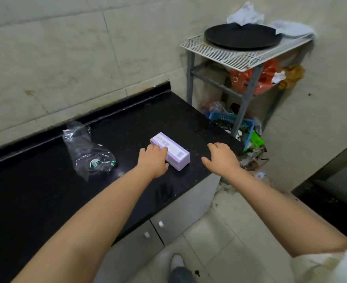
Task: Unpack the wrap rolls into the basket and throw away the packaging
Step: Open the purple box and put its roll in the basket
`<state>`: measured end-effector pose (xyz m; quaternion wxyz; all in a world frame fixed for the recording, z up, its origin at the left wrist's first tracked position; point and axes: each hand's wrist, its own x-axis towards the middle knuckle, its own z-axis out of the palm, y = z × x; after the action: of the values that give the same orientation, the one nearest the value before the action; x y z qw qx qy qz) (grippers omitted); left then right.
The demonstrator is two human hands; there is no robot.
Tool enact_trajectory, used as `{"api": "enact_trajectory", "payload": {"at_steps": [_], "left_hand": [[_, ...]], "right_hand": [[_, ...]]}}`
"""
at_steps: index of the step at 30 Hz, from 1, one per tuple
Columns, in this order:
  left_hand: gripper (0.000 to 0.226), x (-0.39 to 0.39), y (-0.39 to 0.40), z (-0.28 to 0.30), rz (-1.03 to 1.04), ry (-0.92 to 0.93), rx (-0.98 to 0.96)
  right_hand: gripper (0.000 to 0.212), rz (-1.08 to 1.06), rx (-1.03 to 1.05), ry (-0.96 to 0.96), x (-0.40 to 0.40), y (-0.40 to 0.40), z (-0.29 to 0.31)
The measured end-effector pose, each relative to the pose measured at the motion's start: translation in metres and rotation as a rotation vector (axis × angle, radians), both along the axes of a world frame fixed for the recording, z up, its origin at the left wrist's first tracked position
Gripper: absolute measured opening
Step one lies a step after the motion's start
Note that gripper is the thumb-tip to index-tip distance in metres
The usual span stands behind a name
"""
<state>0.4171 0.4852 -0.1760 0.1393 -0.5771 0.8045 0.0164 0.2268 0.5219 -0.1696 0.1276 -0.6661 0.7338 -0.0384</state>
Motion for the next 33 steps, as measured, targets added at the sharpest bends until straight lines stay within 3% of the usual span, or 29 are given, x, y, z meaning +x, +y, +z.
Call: {"api": "enact_trajectory", "payload": {"at_steps": [5,11,17,20,23,29,33], "left_hand": [[0.062,-0.015,-0.046,-0.020,-0.049,-0.054,0.056],[0.088,-0.017,-0.104,-0.039,-0.165,-0.124,0.149],[0.057,-0.012,-0.139,-0.048,-0.170,-0.064,0.251],[0.056,-0.004,-0.145,-0.048,-0.058,0.114,0.302],[0.055,0.010,-0.143,-0.039,0.027,0.376,0.403],[0.042,0.054,-0.097,-0.018,0.349,0.725,0.453],[0.043,0.090,-0.042,-0.014,0.701,1.040,0.521]], "right_hand": [[0.052,0.020,0.077,-0.018,-0.022,-0.036,-0.020],[0.051,0.018,0.172,-0.020,-0.037,-0.084,-0.029],[0.053,0.105,0.217,-0.103,-0.036,-0.112,-0.040],[0.059,0.253,0.258,-0.223,-0.032,-0.120,-0.040],[0.080,0.412,0.254,-0.346,-0.024,-0.131,-0.037],[0.099,0.871,0.300,-0.292,0.006,-0.159,-0.029],[0.093,1.162,0.280,-0.280,0.039,-0.161,-0.032]]}}
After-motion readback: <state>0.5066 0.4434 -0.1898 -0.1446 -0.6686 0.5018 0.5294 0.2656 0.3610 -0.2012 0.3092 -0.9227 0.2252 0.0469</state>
